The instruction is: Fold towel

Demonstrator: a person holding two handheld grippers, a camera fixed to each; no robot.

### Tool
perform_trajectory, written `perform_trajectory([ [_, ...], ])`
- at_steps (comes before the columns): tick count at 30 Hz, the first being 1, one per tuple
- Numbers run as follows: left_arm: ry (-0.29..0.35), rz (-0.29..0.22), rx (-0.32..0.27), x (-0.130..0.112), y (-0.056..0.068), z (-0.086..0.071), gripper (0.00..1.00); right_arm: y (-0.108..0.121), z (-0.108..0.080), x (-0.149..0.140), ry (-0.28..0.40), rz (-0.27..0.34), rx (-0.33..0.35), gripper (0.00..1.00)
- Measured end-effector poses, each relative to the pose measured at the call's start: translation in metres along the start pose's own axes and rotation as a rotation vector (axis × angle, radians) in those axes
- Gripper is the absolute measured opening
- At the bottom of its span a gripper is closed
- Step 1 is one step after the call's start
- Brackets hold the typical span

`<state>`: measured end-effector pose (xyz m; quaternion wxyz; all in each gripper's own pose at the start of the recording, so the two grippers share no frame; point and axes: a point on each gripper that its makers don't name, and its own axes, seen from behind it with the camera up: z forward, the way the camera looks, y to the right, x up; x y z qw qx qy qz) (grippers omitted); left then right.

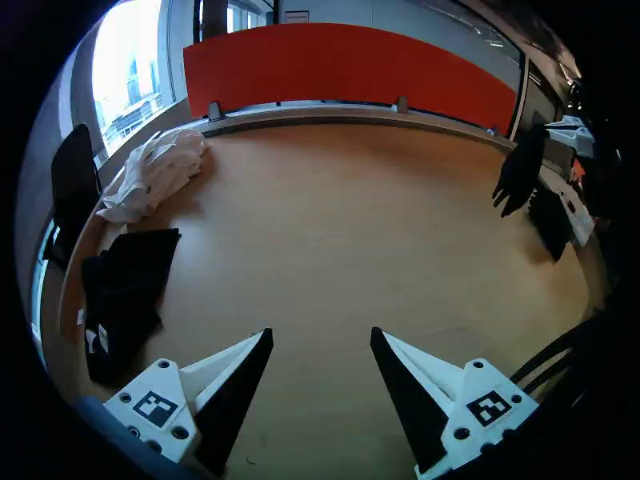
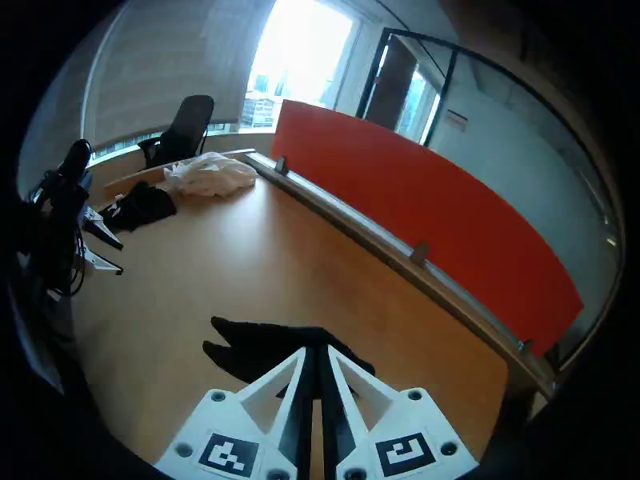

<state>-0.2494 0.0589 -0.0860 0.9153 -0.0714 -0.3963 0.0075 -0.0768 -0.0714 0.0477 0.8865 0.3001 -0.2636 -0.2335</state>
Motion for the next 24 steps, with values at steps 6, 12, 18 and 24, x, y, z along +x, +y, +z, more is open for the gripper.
perform_trajectory([
  [6,-0.001,0.003,0.007,0.001,-0.001,0.0,0.9,0.03,-0.01,-0.015,-0.025,0.021,-0.037,0.04],
  [12,-0.004,0.002,0.012,0.0,-0.002,0.001,0.9,0.06,-0.021,-0.031,-0.052,0.036,-0.072,0.04],
  [18,-0.006,0.005,0.016,0.001,-0.001,0.003,0.9,0.088,-0.029,-0.046,-0.074,0.054,-0.106,0.04],
  [24,-0.007,0.013,0.019,0.003,0.0,0.003,0.9,0.118,-0.036,-0.062,-0.101,0.066,-0.145,0.04],
])
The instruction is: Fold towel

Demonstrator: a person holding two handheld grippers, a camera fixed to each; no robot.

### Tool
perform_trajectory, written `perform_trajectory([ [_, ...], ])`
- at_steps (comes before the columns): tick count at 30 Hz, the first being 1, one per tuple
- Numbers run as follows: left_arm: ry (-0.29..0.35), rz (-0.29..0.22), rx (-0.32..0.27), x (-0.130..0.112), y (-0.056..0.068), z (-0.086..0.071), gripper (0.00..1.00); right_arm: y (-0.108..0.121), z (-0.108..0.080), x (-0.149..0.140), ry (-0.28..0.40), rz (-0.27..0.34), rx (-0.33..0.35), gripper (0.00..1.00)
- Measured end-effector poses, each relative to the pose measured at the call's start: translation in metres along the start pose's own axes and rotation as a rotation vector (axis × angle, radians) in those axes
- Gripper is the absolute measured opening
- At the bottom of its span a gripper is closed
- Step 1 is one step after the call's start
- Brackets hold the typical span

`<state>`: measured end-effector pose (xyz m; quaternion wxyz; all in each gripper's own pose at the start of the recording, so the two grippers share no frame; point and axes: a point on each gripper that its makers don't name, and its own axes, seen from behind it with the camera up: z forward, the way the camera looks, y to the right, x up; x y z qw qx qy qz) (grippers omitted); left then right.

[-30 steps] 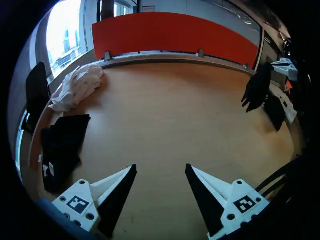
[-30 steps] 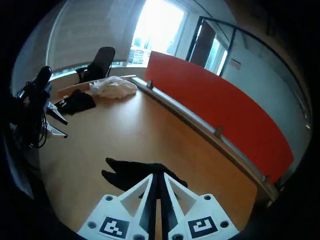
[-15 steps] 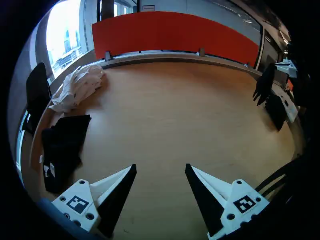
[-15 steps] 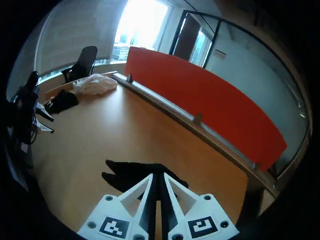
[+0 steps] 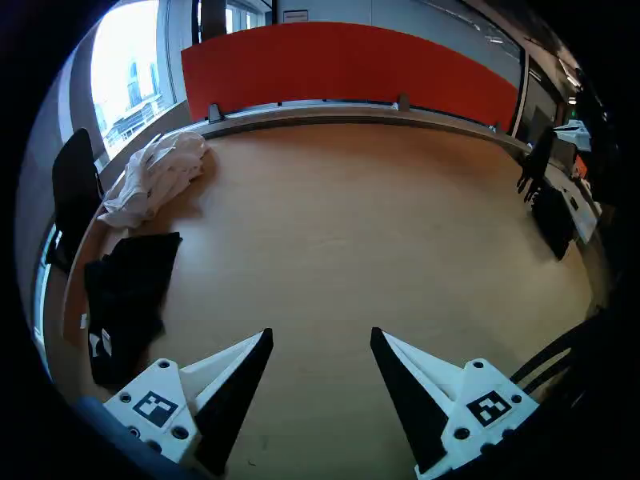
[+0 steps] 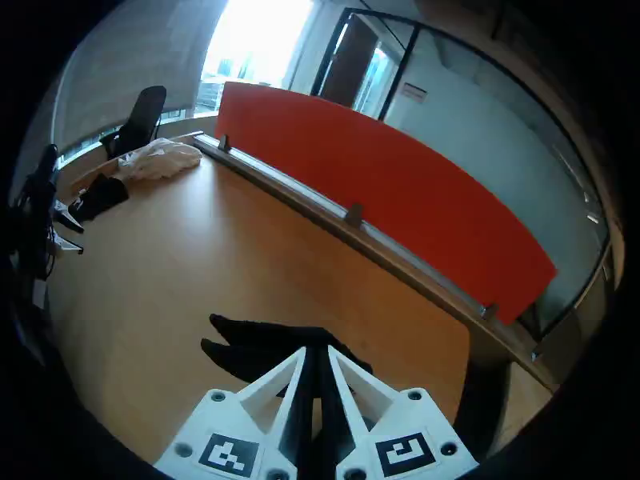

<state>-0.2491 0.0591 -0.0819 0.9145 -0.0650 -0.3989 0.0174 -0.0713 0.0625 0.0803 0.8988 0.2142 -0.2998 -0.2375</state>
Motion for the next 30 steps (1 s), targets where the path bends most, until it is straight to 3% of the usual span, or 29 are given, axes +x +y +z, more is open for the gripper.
perform_trajectory([
  [13,-0.005,0.008,0.007,0.002,0.002,0.001,0.9,0.055,-0.003,-0.03,-0.062,0.023,-0.061,0.04],
  [30,-0.008,0.022,0.006,0.008,0.01,0.003,0.9,0.103,-0.01,-0.051,-0.101,0.045,-0.119,0.04],
])
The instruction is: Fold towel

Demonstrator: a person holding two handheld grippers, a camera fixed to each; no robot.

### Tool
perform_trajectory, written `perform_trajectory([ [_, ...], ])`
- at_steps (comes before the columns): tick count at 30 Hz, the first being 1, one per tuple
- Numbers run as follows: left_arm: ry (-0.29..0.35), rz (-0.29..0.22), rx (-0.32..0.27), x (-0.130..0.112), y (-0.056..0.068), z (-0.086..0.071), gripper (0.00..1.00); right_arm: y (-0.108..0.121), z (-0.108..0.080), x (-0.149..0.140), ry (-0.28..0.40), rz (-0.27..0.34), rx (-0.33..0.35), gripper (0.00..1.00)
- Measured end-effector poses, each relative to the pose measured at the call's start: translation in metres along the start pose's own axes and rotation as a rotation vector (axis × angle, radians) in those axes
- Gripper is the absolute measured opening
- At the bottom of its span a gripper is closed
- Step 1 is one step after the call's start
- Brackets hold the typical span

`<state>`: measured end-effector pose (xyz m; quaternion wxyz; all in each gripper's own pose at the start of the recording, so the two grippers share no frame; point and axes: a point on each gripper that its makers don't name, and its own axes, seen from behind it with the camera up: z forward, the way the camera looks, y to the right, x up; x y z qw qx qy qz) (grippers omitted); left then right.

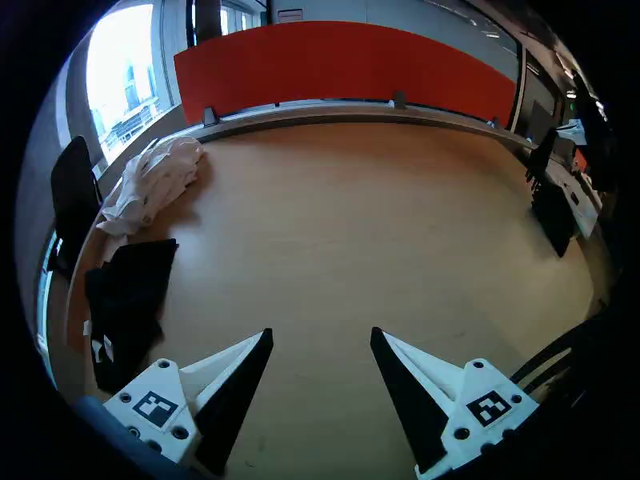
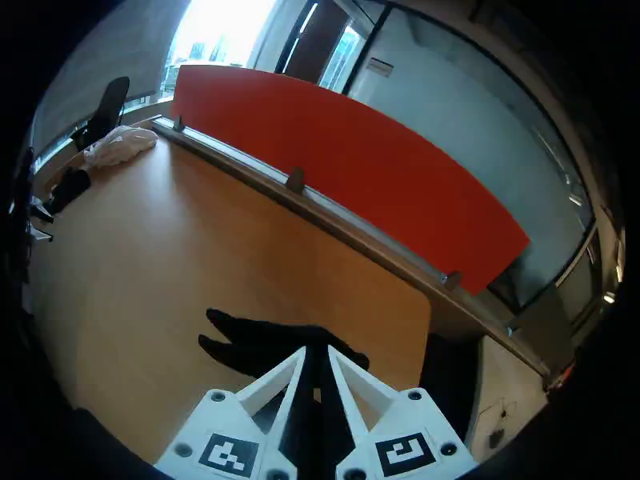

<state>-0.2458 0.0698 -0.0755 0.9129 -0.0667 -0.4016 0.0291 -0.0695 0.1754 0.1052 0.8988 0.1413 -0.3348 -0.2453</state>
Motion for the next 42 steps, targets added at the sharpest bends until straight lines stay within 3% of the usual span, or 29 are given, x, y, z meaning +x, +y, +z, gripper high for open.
perform_trajectory([
  [20,0.005,0.016,-0.005,0.004,0.005,-0.003,0.9,0.005,-0.014,-0.03,-0.032,0.016,-0.012,0.04],
  [35,0.004,0.036,-0.016,0.005,0.009,-0.007,0.9,0.002,-0.056,-0.131,-0.154,0.09,-0.046,0.04],
  [42,0.004,0.048,-0.023,0.004,0.012,-0.007,0.9,-0.002,-0.064,-0.165,-0.2,0.123,-0.061,0.04],
])
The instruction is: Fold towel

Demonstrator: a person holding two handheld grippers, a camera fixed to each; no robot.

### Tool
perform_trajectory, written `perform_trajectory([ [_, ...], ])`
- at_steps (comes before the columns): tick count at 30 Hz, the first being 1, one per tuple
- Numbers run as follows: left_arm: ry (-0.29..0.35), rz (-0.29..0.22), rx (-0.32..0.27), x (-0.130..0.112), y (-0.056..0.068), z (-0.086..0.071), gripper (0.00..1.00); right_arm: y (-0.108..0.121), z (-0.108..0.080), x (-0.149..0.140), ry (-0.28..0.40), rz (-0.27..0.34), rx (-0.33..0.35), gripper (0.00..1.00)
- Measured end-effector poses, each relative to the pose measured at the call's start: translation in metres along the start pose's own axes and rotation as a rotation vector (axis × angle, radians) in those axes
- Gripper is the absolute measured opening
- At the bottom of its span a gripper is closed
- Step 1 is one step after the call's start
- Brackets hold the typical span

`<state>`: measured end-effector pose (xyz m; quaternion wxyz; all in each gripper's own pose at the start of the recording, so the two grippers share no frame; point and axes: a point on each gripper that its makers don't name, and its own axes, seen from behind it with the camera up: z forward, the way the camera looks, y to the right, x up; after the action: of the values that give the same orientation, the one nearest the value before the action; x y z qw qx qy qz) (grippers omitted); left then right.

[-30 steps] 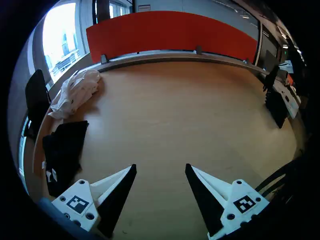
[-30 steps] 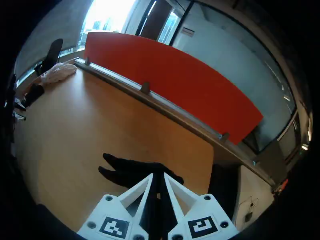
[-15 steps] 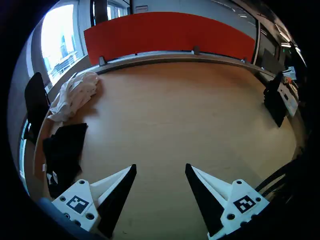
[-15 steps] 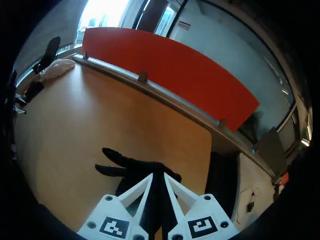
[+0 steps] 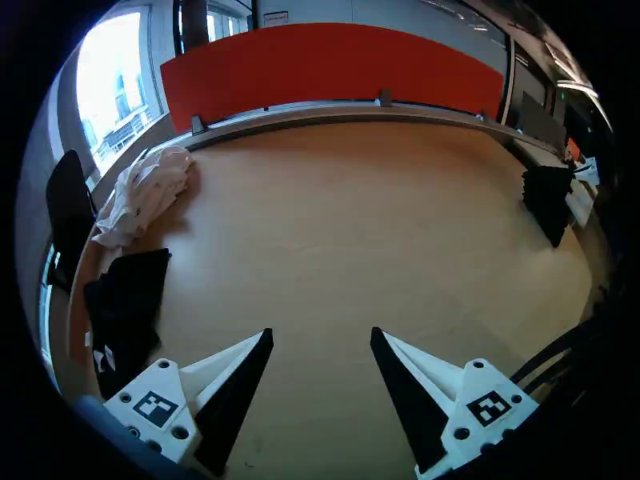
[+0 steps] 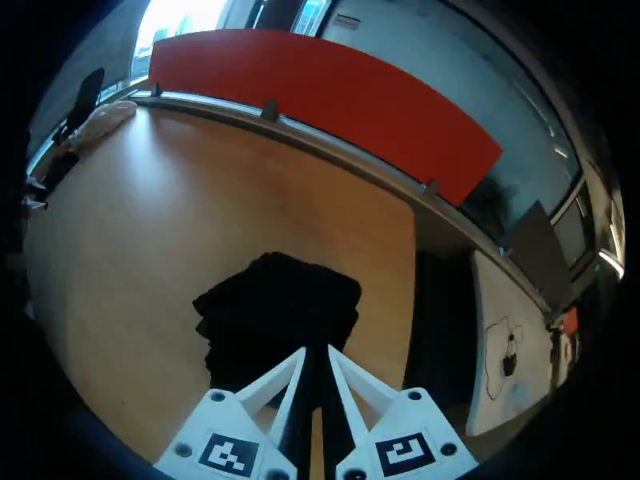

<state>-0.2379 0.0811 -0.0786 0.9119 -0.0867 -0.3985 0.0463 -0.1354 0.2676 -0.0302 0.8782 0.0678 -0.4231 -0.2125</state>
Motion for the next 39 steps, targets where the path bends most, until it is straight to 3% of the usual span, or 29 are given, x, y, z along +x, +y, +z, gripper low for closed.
perform_trajectory([
  [14,0.001,0.003,0.005,-0.003,-0.003,-0.005,0.9,-0.003,0.006,-0.03,-0.053,0.021,-0.006,0.04],
  [32,-0.006,0.007,0.017,-0.007,-0.01,-0.007,0.9,-0.005,0.026,-0.081,-0.18,0.09,-0.009,0.04],
  [39,-0.01,0.008,0.021,-0.009,-0.012,-0.008,0.9,-0.003,0.032,-0.089,-0.201,0.121,-0.024,0.04],
])
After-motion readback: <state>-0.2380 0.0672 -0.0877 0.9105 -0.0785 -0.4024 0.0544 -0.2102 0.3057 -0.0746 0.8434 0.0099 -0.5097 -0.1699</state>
